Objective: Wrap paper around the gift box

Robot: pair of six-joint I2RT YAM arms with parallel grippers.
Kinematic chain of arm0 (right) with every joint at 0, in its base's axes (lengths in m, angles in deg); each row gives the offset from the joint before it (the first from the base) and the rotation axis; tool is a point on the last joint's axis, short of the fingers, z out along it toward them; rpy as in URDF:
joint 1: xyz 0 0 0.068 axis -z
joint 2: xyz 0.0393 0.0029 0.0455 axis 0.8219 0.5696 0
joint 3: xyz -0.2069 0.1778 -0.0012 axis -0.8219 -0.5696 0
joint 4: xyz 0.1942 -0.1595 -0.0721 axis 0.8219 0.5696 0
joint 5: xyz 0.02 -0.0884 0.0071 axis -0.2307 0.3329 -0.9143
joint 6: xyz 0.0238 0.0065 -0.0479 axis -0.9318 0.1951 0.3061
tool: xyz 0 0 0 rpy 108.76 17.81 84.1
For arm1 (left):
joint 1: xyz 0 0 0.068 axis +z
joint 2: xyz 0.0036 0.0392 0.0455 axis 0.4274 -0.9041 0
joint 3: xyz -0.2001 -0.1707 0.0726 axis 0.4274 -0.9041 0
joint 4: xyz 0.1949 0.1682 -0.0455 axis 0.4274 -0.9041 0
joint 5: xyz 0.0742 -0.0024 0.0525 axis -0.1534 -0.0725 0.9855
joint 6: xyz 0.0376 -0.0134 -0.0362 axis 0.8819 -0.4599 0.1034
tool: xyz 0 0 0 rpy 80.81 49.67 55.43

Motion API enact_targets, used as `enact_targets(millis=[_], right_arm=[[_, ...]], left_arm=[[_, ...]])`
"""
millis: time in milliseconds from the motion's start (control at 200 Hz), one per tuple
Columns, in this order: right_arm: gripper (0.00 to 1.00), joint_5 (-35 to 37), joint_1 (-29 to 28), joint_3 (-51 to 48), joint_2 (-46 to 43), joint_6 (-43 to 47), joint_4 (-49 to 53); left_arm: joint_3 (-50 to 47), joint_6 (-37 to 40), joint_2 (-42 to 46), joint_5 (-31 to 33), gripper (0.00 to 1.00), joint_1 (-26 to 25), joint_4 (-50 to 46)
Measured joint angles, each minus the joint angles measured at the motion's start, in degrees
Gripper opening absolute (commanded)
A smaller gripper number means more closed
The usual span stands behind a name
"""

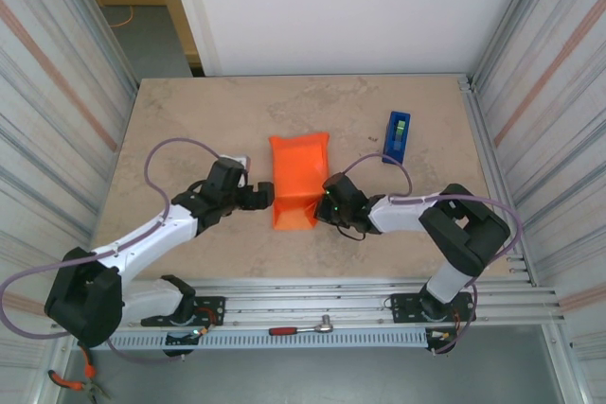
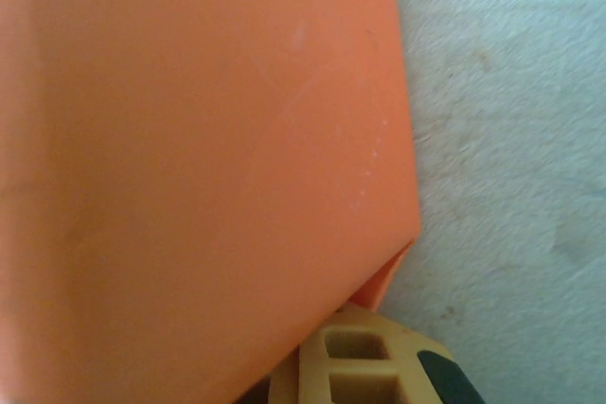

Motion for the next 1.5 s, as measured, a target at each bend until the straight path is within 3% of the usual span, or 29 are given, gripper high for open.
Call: enact_targets(millis=[331, 1107, 1503], right_arm=[[0.00, 2.75, -2.54, 0.20, -5.92, -0.76, 3.23], [0.00, 2.97, -2.82, 3.13, 2.05, -0.94, 1.55], [0.00, 2.99, -3.48, 2.89, -0.87, -0.96, 1.09]], left_arm=[[-3.30, -3.43, 5.18, -3.80, 0.99, 3.10, 2.03], [-5.92, -6.01, 8.94, -5.64, 0.99, 3.50, 2.36], [-9.27, -10.34, 8.20, -6.75, 0.97, 3.50, 2.67]])
